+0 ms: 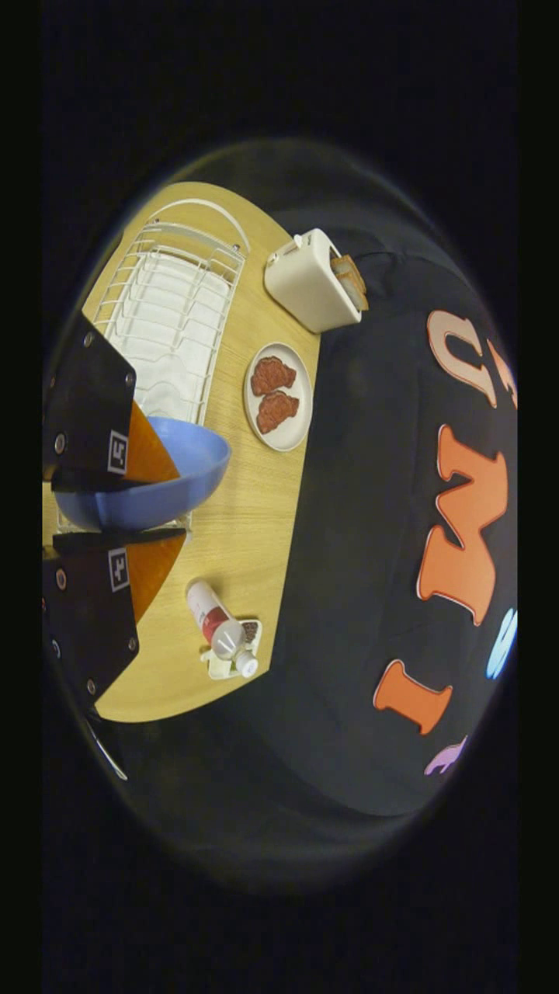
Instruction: Take the plate from the dish rack, then take the spoon from the basket and place it into the plate.
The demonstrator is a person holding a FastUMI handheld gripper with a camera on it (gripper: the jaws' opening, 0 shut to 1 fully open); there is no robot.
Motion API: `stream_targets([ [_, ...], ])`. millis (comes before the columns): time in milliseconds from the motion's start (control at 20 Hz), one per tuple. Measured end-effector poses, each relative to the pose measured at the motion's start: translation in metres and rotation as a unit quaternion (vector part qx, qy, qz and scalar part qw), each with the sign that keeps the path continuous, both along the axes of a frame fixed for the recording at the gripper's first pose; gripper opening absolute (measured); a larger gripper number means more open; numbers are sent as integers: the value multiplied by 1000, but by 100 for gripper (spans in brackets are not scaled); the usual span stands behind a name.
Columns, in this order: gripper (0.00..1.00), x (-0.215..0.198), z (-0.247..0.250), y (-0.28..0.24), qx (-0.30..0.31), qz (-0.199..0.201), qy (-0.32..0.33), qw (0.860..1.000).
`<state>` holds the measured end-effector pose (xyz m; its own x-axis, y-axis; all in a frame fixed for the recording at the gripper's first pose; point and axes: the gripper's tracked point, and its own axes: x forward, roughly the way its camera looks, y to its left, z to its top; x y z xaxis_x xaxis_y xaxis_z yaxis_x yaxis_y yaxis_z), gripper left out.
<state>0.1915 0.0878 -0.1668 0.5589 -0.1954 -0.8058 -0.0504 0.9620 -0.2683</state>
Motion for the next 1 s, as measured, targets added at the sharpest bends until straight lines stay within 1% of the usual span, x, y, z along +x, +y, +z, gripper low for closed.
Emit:
stream_targets([
  [100,20,2,10,-2,3,4,-17,1000],
  [350,20,-17,45,-15,62,-8,-43,997],
  [550,20,-53,69,-26,102,1,-67,993],
  [850,20,-111,74,-44,149,9,-79,986],
  [1000,20,-139,68,-53,177,-6,-91,980],
])
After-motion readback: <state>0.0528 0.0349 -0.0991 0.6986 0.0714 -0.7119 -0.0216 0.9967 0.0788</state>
